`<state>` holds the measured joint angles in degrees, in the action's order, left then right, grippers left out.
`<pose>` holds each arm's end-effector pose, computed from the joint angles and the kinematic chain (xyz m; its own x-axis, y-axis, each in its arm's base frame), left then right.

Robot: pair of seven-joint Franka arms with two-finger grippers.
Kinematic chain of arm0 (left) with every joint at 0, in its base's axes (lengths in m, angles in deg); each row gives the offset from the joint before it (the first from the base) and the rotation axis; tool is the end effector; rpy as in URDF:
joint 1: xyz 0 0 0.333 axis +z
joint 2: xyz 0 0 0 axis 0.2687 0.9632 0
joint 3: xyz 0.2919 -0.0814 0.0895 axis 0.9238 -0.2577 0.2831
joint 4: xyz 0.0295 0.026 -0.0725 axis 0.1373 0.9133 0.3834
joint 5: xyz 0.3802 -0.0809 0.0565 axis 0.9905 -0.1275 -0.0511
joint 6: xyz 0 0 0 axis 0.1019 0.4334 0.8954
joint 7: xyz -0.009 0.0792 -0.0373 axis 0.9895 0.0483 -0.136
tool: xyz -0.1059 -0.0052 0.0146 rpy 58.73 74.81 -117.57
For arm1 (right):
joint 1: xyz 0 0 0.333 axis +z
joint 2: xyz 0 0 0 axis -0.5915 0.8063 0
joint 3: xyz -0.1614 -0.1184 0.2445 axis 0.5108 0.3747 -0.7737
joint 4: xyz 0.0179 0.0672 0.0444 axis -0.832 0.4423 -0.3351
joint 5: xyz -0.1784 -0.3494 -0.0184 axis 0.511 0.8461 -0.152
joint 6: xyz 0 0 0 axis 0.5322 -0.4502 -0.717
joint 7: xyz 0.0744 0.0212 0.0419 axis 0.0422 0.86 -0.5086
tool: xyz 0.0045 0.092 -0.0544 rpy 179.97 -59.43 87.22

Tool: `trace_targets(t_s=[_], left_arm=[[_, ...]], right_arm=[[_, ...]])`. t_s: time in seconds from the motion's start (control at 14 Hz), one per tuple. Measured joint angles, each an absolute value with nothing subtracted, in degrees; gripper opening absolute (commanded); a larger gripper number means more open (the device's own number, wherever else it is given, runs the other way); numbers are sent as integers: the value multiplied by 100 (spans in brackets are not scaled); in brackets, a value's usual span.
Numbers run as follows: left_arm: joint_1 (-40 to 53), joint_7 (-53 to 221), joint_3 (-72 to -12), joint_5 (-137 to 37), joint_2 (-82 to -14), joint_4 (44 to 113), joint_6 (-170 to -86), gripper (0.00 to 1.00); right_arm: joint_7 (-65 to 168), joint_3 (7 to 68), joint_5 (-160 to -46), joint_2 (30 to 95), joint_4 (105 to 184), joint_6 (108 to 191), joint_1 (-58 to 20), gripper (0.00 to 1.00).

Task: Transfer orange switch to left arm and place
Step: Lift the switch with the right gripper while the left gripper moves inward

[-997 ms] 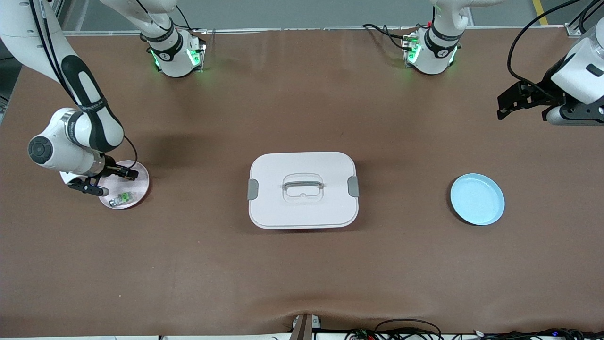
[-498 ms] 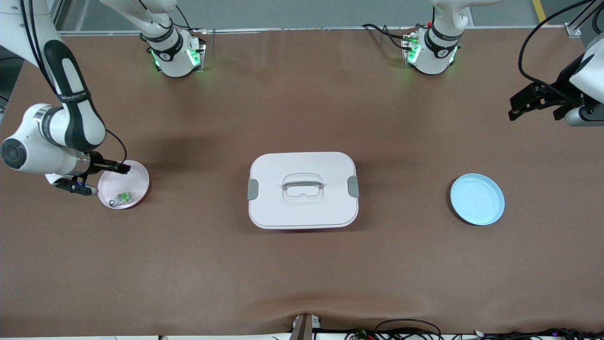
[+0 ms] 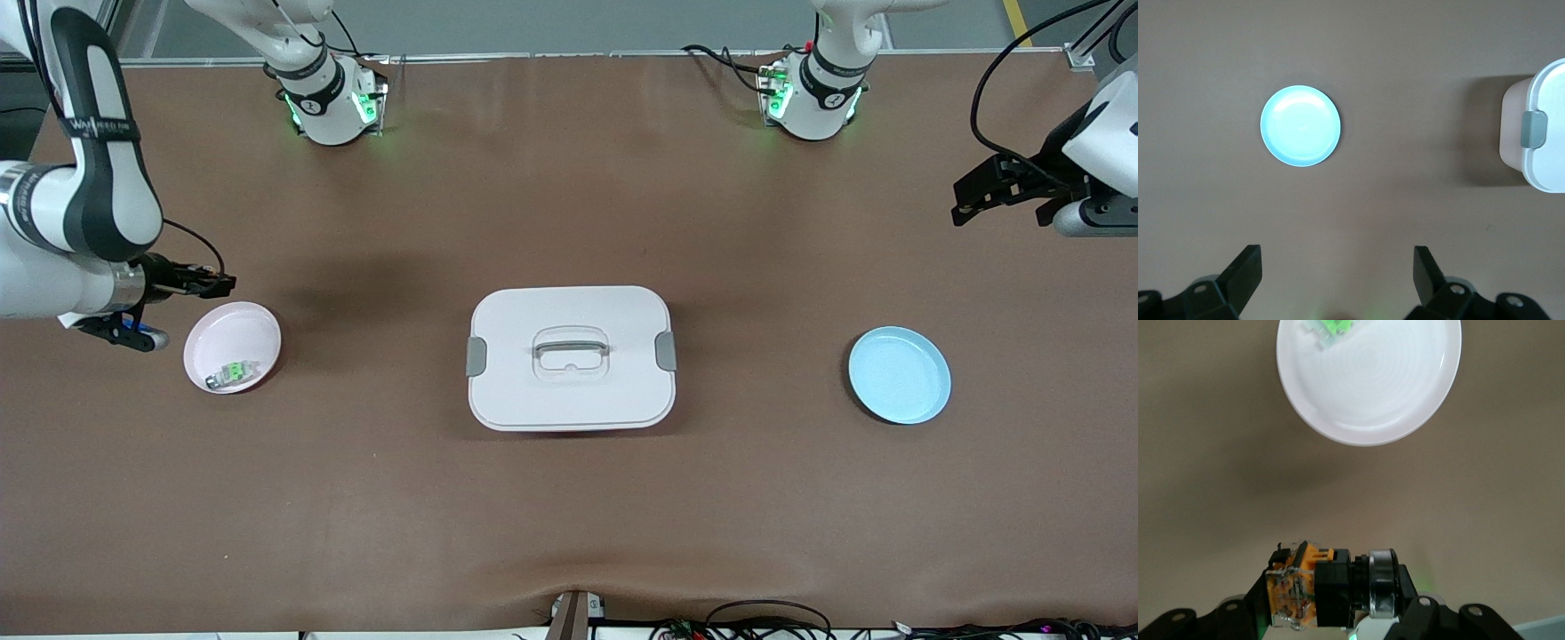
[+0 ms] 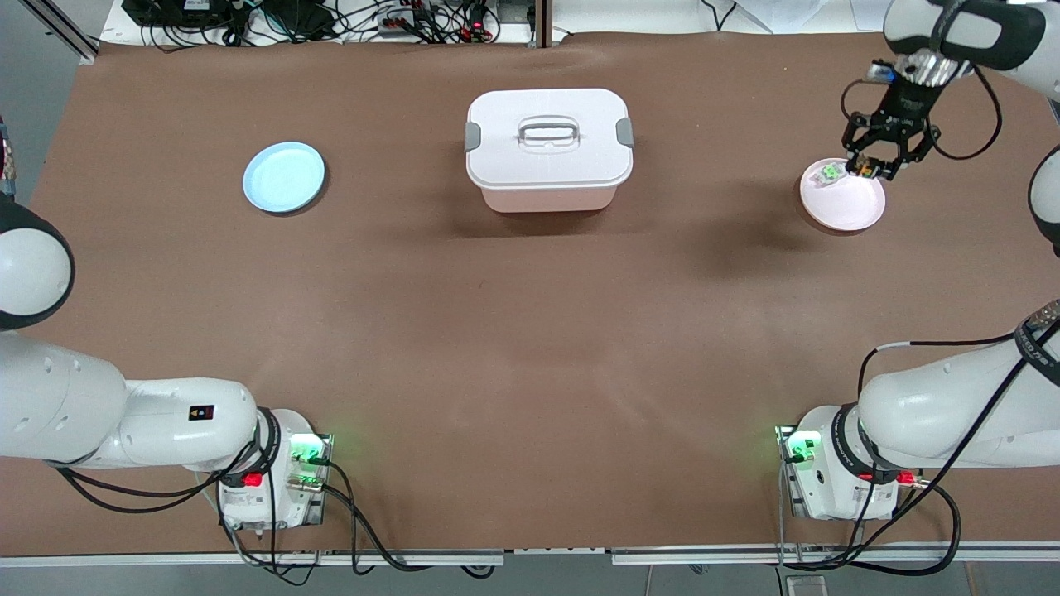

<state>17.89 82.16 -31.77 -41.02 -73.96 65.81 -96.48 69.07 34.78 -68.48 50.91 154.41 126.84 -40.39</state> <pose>0.5412 -0.0561 0.6471 0.9995 -0.0255 -0.0198 -0.0256 -0.9997 -0.0045 0.5431 -0.0616 0.3695 0.8278 -0.3276 -0.4554 -0.3287 -0.9411 0.0793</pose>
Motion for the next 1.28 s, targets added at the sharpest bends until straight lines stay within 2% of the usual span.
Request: trace_targets(t_s=[0.36, 0.57, 0.93, 1.28], left_arm=[[1775, 8216, -3212, -4105, -7396, 6581, -9648, 100], [1752, 8216, -3343, -4262, -7395, 6582, -9648, 100], [1699, 8277, -3677, -5373, -7287, 6603, -9642, 100], [1692, 8750, -4374, -5827, -7091, 6615, -9730, 100]], right_arm=[[8625, 3450, -7308, 4958, 14660, 11460, -3161, 36], [9908, 3440, -7915, 4954, 14295, 11124, -2644, 36], [11977, 3429, -9069, 4955, 13910, 11145, -1761, 36], [13521, 3422, -9786, 4962, 13754, 12077, -862, 36]])
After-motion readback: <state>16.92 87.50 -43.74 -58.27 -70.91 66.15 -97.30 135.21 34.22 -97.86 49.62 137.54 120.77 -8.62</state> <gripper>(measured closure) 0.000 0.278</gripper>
